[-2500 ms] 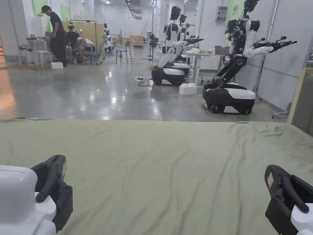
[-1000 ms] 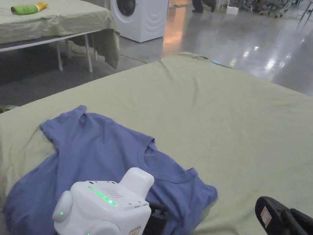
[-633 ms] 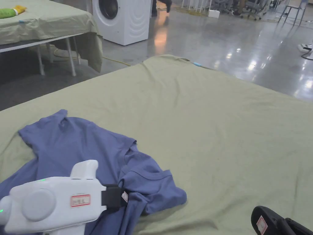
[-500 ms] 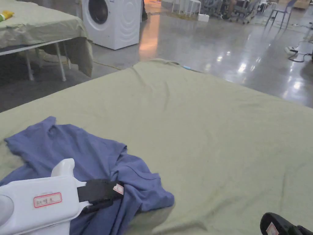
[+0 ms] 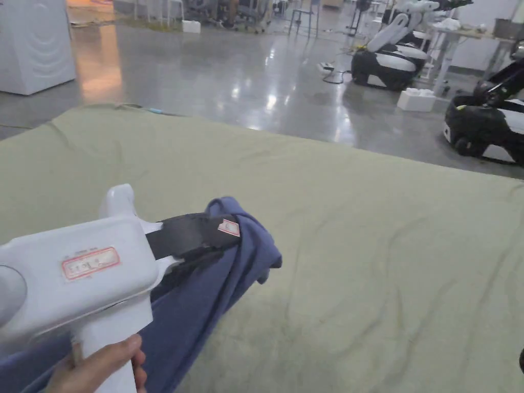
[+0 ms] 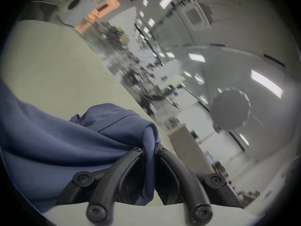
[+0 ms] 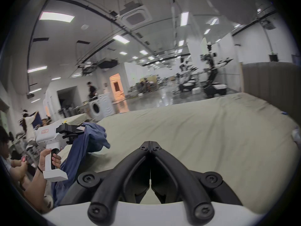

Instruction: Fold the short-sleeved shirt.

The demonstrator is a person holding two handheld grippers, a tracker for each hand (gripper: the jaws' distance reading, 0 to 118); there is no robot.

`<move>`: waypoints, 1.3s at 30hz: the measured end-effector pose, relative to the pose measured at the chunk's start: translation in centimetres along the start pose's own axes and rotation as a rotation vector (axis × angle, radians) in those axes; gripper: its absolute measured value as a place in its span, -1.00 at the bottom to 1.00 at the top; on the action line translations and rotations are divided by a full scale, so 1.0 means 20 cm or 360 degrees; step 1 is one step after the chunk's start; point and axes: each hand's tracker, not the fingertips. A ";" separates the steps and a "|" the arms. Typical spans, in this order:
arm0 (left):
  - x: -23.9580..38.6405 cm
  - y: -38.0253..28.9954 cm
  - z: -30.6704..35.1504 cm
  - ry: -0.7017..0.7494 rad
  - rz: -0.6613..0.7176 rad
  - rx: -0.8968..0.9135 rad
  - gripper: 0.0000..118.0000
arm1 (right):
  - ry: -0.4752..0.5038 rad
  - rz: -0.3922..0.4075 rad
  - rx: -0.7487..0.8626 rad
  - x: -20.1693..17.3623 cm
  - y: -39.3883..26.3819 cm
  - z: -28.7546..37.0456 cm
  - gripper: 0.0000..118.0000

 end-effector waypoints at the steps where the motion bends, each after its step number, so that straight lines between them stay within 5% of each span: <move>1: 0.08 -0.07 -0.11 -0.0058 -0.0044 -0.0073 -0.84 | -0.0051 0.0000 0.0020 0.04 0.01 0.05 -0.96; 10: 0.67 -0.96 -0.77 -0.0384 -0.0424 -0.0925 -0.83 | -0.0442 -0.0072 0.0151 0.36 0.02 0.46 -0.95; 13: 0.64 -1.26 -0.78 -0.0262 -0.0519 -0.1188 -0.83 | -0.0482 -0.0112 0.0139 0.42 -0.02 0.49 -0.96; 24: 0.47 -1.32 -0.68 -0.0129 -0.0487 -0.1286 -0.82 | -0.0202 -0.0186 -0.0052 0.29 -0.14 0.25 -0.93; 26: 0.49 -1.21 -0.56 -0.0221 -0.0363 -0.1182 -0.43 | -0.0096 -0.0195 -0.0069 0.25 -0.15 0.21 -0.47; 27: 0.49 -1.15 -0.47 -0.0263 -0.0304 -0.1129 0.23 | -0.0040 -0.0194 -0.0098 0.22 -0.15 0.18 -0.09; 28: 0.48 -1.08 -0.37 -0.0289 -0.0278 -0.1084 0.58 | -0.0004 -0.0186 -0.0113 0.19 -0.15 0.16 0.18; 29: 0.46 -1.00 -0.26 -0.0291 -0.0245 -0.0996 0.59 | 0.0018 -0.0167 -0.0122 0.16 -0.15 0.14 0.32; 32: 0.39 -0.82 0.12 0.0020 -0.0431 -0.0649 0.46 | 0.0065 -0.0077 -0.0156 0.08 -0.16 0.09 0.35; 34: 0.34 -0.74 0.33 0.0412 -0.0554 -0.0429 -1.00 | 0.0103 -0.0042 -0.0182 0.03 -0.17 0.06 0.35; 37: 0.19 -0.62 0.54 0.0842 -0.0543 -0.0313 -1.00 | 0.0199 -0.0052 -0.0259 -0.04 -0.18 0.01 0.27; 38: 0.16 -0.59 0.61 0.0956 -0.0515 -0.0222 -1.00 | 0.0247 -0.0048 -0.0292 -0.05 -0.18 0.00 0.13; 39: 0.12 -0.56 0.65 0.1024 -0.0480 -0.0154 -1.00 | 0.0261 -0.0040 -0.0298 -0.07 -0.18 -0.02 -0.37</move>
